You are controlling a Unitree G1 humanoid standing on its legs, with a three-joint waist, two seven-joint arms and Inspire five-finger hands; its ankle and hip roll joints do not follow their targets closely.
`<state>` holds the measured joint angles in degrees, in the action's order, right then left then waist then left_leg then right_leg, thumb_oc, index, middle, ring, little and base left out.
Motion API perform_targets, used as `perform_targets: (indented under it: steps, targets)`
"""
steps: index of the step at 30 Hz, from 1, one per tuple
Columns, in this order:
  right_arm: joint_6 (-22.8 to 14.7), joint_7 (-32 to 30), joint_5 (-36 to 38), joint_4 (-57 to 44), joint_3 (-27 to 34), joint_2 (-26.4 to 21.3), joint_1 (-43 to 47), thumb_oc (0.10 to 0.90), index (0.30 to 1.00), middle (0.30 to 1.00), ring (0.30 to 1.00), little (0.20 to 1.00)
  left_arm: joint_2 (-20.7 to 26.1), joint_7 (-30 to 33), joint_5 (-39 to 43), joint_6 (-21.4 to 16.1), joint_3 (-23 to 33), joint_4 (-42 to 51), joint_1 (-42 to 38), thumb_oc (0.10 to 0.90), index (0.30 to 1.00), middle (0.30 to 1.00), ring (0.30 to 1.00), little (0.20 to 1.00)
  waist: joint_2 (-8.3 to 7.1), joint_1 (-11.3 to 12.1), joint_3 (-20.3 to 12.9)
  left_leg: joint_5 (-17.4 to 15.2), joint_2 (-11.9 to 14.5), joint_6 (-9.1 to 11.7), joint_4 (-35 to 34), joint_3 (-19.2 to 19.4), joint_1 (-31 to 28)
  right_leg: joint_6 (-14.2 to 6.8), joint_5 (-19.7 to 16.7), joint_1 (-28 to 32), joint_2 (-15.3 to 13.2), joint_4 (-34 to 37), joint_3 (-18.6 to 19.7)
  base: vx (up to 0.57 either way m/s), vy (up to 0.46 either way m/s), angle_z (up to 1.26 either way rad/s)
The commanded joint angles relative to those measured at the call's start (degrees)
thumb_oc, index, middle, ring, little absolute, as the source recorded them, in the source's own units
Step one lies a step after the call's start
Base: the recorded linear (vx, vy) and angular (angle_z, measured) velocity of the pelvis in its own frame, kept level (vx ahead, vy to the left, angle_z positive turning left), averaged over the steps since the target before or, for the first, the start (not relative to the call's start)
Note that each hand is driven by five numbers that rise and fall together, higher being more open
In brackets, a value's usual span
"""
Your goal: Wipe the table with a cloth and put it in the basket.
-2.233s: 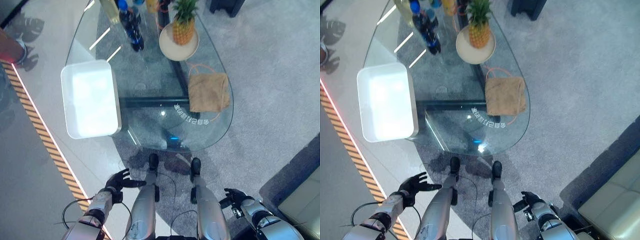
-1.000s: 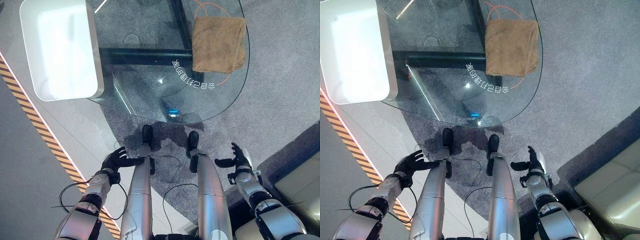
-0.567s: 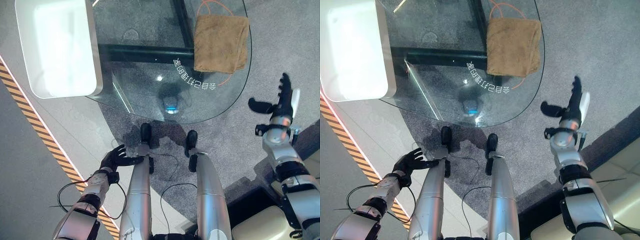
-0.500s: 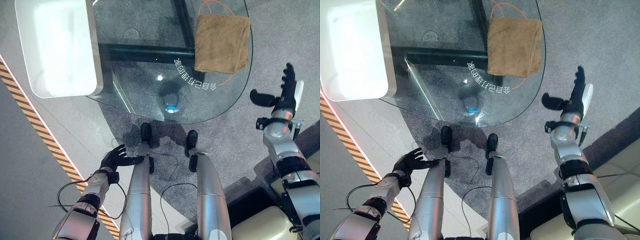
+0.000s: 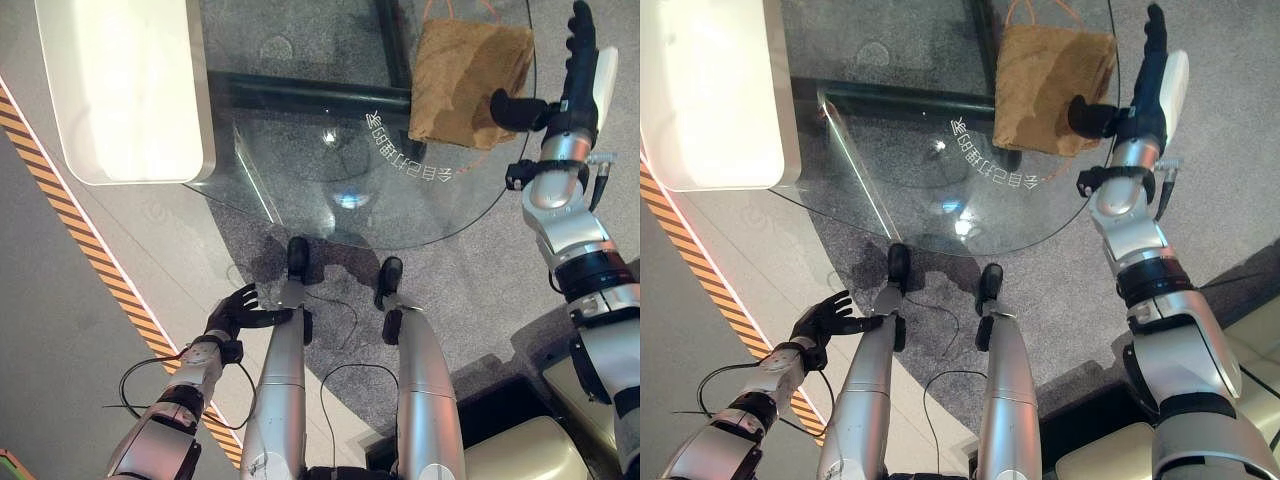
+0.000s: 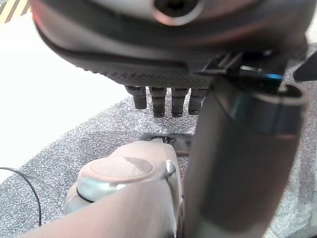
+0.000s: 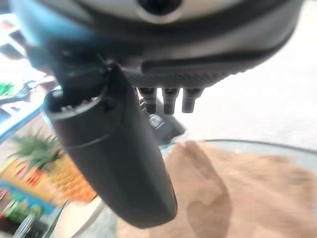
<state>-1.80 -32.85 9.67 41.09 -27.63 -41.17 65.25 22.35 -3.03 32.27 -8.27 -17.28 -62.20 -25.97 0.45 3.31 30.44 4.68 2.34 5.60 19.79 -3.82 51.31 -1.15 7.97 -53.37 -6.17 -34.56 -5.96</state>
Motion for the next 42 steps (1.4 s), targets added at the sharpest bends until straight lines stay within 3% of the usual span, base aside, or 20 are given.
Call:
perform_targets:
  steps: [1,9,10,15,22,27,30,42]
  targets:
    - [0.57,-1.94,-4.63,-5.12,-2.84,-8.72,6.72,0.800,0.900,0.900,0.900,0.900,1.33,1.45,-0.93,1.37,-0.46,-2.21,6.50,0.800,0.900,0.900,0.900,0.900,1.14,0.34,-0.65,-4.19,-4.57,-3.64,3.98,3.87,-1.04,0.87,-6.07,3.92,3.30,9.95,-3.59,0.00,0.000,0.00]
    - [8.03,4.03,-10.27,-1.50,-12.23,-9.28,16.16,0.800,0.900,0.900,0.900,0.900,2.07,1.56,-1.03,2.60,-1.29,0.39,7.17,0.800,0.900,0.900,0.900,0.900,1.70,1.81,-0.65,-3.37,-4.74,-3.41,2.52,3.48,-1.07,0.83,-6.36,3.90,2.88,10.89,-4.29,0.00,-0.006,0.04]
    - [9.12,4.69,-10.62,-1.03,-13.79,-9.24,16.94,0.800,0.900,0.900,0.900,0.900,2.19,1.58,-1.00,2.81,-1.56,0.73,7.68,0.800,0.900,0.900,0.900,0.900,1.71,2.12,-0.65,-5.16,-4.62,-3.20,2.81,3.33,-2.28,0.50,-4.72,4.95,2.99,10.37,-4.00,0.05,-0.041,0.02]
    - [12.87,9.30,-12.01,2.22,-19.37,-9.12,21.41,0.800,0.900,0.900,0.900,0.900,2.97,1.05,-1.03,3.24,-1.83,1.33,7.71,0.800,0.900,0.900,0.900,0.900,1.64,2.84,-0.65,-4.95,-4.56,-3.09,2.47,3.11,-1.98,0.56,-4.89,4.78,2.77,10.70,-4.43,0.01,-0.013,0.02]
    - [17.36,15.87,-13.12,4.19,-23.80,-9.48,24.60,0.800,0.900,0.900,0.900,0.900,3.98,1.15,-1.42,4.40,-1.90,2.99,8.04,0.800,0.900,0.900,0.900,0.900,1.40,3.49,-0.65,-4.51,-4.50,-3.07,1.66,3.02,-2.21,0.49,-5.08,4.96,2.61,11.05,-4.98,0.00,-0.009,0.04]
    - [18.98,19.61,-15.58,6.11,-25.74,-9.50,25.83,0.800,0.900,0.900,0.900,0.900,4.54,0.61,-1.45,4.83,-1.85,3.38,8.09,0.800,0.900,0.900,0.900,0.900,1.53,3.85,-0.65,-4.17,-4.50,-3.16,1.32,2.94,-2.20,0.45,-5.26,4.83,2.45,11.02,-5.14,0.00,0.000,0.00]
    - [20.00,23.45,-22.00,7.75,-28.34,-9.55,27.36,0.800,0.900,0.900,0.900,0.900,4.61,0.38,-1.63,4.76,-2.06,3.47,8.19,0.800,0.900,0.900,0.900,0.900,1.62,4.22,-0.65,-3.97,-4.59,-3.22,1.01,2.91,-2.26,0.45,-5.38,4.84,2.29,11.16,-5.42,0.00,0.000,0.00]
    - [20.50,25.29,-29.01,9.79,-32.52,-10.69,29.88,0.800,0.900,0.900,0.900,0.900,5.52,-0.21,-2.09,5.19,-2.23,4.14,8.75,0.800,0.900,0.900,0.900,0.900,1.78,4.89,-0.65,-3.48,-4.78,-3.36,0.61,2.56,-2.12,0.22,-5.75,4.39,1.89,10.84,-5.82,0.00,-0.005,0.01]
